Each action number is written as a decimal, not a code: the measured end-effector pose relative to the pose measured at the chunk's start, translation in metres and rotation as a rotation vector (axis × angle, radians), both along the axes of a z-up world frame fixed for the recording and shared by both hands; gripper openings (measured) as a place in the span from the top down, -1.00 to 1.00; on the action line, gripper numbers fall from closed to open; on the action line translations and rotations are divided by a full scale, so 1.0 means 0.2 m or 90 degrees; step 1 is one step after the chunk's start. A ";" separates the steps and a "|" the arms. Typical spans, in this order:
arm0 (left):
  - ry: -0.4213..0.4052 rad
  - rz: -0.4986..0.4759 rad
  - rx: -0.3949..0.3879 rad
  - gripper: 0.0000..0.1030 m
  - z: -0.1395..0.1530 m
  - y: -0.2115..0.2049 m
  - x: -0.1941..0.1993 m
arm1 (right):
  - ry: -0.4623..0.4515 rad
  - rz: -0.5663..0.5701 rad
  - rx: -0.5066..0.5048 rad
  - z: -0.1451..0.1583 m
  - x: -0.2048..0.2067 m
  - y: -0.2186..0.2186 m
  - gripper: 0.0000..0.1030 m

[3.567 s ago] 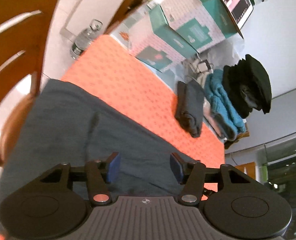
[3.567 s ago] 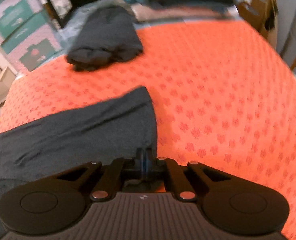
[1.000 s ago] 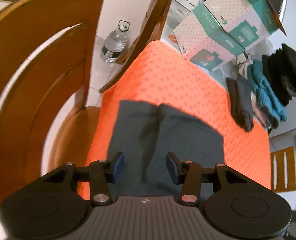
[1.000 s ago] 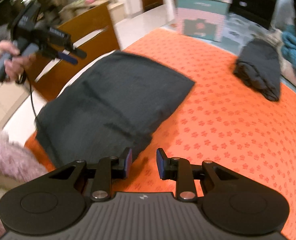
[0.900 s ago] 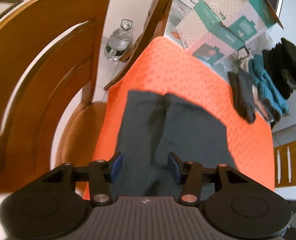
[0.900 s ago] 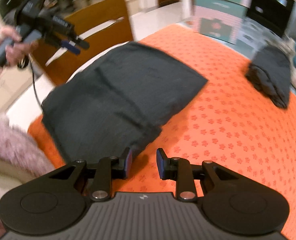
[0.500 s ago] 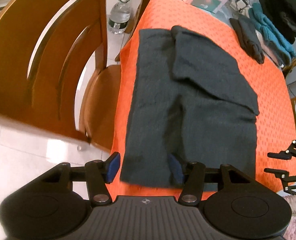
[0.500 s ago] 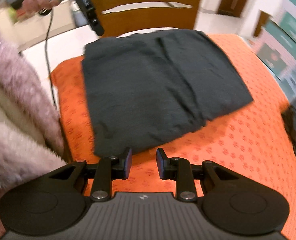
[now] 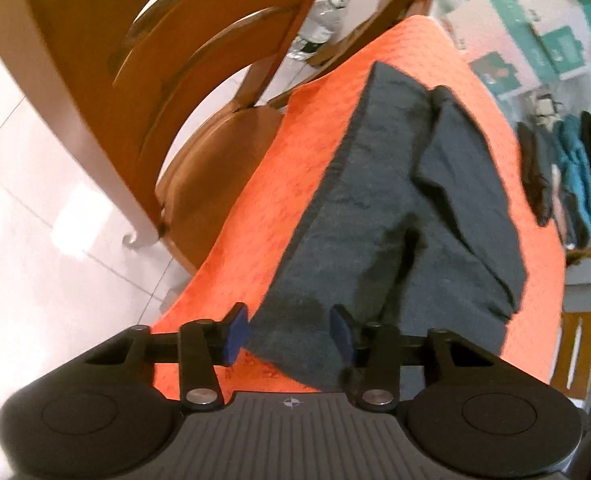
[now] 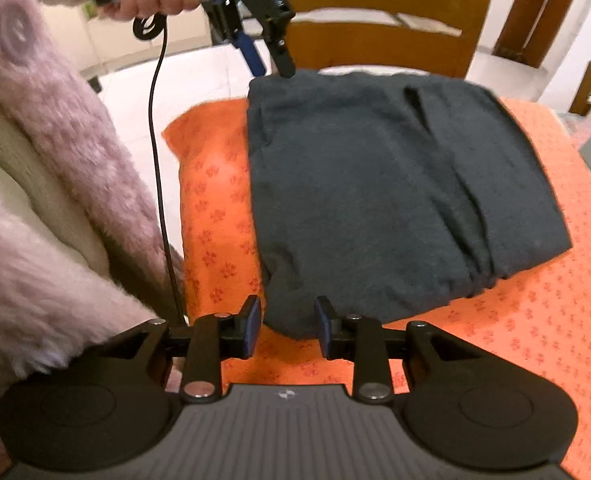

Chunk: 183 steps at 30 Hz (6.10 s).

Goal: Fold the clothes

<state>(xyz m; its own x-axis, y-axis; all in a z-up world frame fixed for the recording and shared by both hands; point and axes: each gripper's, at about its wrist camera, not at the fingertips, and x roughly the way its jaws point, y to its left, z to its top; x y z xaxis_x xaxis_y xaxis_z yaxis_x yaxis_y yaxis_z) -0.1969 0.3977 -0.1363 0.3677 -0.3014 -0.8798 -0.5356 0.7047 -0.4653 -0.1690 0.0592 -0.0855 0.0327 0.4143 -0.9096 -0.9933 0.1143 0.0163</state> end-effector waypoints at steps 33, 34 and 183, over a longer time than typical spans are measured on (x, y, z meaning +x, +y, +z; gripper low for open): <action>-0.065 0.204 -0.011 0.87 0.13 -0.07 -0.20 | -0.037 -0.066 0.022 0.10 0.04 -0.03 0.90; -0.069 0.199 -0.004 0.87 0.16 -0.08 -0.20 | -0.042 -0.074 0.023 0.12 0.04 -0.04 0.91; -0.087 0.118 -0.049 -0.82 0.16 0.15 0.53 | -0.141 -0.061 0.064 -0.02 0.71 0.96 0.02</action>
